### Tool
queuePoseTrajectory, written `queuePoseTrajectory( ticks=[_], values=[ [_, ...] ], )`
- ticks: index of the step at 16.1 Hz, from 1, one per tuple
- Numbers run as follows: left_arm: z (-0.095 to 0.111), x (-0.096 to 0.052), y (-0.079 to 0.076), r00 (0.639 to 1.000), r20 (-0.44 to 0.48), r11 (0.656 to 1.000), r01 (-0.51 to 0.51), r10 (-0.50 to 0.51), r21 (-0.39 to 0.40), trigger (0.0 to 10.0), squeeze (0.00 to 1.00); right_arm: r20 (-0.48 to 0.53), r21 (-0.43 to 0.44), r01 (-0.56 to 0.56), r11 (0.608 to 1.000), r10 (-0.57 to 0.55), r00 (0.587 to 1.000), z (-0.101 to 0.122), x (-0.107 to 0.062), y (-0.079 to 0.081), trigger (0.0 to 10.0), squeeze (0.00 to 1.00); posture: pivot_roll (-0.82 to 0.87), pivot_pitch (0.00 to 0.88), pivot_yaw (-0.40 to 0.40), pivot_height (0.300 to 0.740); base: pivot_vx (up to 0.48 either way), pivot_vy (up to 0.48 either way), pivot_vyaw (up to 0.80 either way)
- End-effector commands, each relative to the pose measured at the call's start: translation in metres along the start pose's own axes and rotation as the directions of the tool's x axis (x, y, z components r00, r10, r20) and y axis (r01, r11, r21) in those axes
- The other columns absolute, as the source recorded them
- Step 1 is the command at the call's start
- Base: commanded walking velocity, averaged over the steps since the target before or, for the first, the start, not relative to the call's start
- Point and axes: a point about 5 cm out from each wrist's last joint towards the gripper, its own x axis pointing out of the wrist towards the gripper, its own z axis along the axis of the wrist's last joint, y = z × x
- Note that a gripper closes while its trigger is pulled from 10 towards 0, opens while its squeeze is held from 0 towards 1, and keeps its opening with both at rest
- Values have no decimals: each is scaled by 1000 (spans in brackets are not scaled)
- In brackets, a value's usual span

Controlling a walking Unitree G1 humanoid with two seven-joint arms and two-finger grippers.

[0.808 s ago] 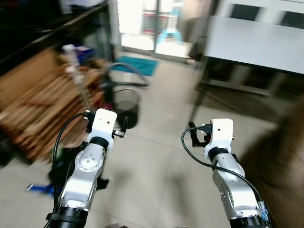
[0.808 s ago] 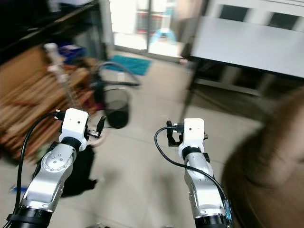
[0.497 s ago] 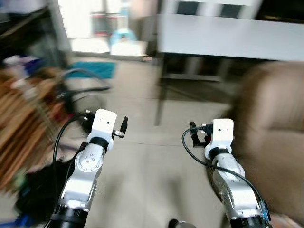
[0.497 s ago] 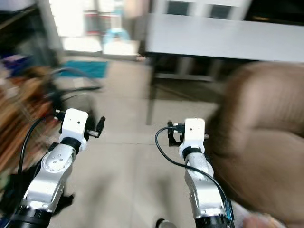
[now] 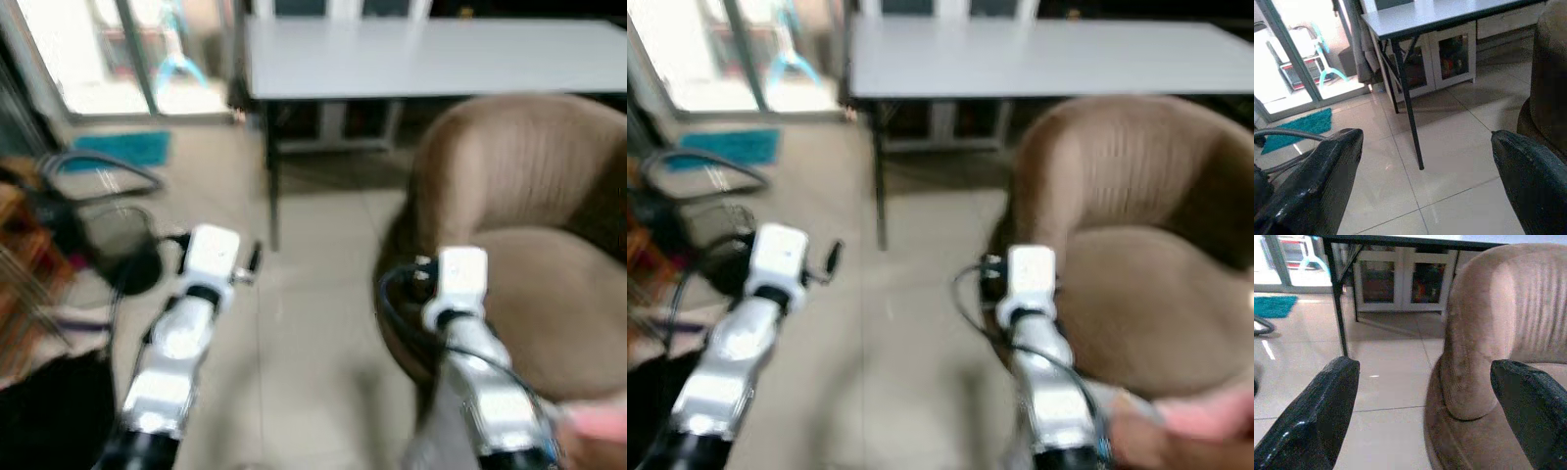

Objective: Move the pillow to the sofa from floor

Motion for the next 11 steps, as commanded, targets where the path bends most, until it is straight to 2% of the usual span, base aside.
queuePoseTrajectory(
  ticks=[1, 3, 5, 11],
  values=[
    [4, 1, -4, 1000, 18, 1000, 5, -5, -6, 10000, 0, -15, -18, 19, 1000, -20, 1000, -2, -2, -8, 10000, 0, -25, 0, -22, 740, 0, 0, -800],
    [3, 2, -4, 1000, 16, 1000, 6, -6, -10, 10000, 0, -20, -22, 20, 1000, -21, 1000, -3, -2, -9, 10000, 0, -28, 0, -22, 740, 0, 0, -800],
    [4, 3, -4, 1000, 23, 1000, 17, -17, -8, 10000, 0, -23, -23, 23, 999, -23, 999, -3, -3, -11, 10000, 0, -28, 0, -23, 740, 0, 296, -800],
    [4, 5, -3, 1000, 22, 1000, 14, -14, 1, 10000, 0, -32, -23, 31, 999, -32, 999, -4, -5, -13, 10000, 0, -33, 0, -18, 740, 0, 447, -800]
  ],
)
